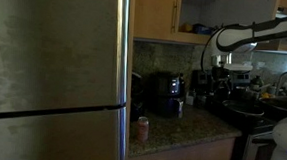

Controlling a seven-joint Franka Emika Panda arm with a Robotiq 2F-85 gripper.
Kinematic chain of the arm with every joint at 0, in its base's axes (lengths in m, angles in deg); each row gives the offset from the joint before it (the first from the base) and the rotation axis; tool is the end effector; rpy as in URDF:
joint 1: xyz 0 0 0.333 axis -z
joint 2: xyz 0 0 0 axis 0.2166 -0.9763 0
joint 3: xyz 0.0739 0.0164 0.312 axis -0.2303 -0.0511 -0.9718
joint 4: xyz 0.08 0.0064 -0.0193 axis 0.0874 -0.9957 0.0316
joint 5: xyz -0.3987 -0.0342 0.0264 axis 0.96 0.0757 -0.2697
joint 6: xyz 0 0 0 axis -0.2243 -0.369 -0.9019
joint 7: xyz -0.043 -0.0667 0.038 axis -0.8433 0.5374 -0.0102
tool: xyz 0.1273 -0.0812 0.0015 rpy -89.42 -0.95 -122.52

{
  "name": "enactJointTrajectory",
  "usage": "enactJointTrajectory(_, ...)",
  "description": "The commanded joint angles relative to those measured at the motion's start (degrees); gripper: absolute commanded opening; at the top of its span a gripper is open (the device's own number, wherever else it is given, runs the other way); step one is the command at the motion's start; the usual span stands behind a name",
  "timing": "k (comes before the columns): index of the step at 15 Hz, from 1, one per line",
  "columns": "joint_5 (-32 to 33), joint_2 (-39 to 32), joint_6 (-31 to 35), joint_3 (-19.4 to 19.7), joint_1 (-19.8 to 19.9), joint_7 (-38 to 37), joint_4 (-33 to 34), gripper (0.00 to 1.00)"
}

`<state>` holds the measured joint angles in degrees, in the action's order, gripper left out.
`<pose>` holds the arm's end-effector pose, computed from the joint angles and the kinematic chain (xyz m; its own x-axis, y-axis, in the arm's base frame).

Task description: Turn off the coffee maker

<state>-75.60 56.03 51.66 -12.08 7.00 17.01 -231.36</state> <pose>0.3016 0.0644 0.4670 0.9860 0.0069 -0.1666 0.0072 -1.0000 0.0012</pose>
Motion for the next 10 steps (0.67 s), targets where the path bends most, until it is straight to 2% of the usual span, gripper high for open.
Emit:
enactJointTrajectory(1,-0.3,0.0,-0.1,-0.6,0.8,0.5,0.1,1.0)
enactJointTrajectory(7,-0.3,0.0,-0.1,-0.6,0.8,0.5,0.1,1.0)
enactJointTrajectory(10,-0.5,-3.3,13.3,-1.4,0.3,1.6,-0.2,1.0)
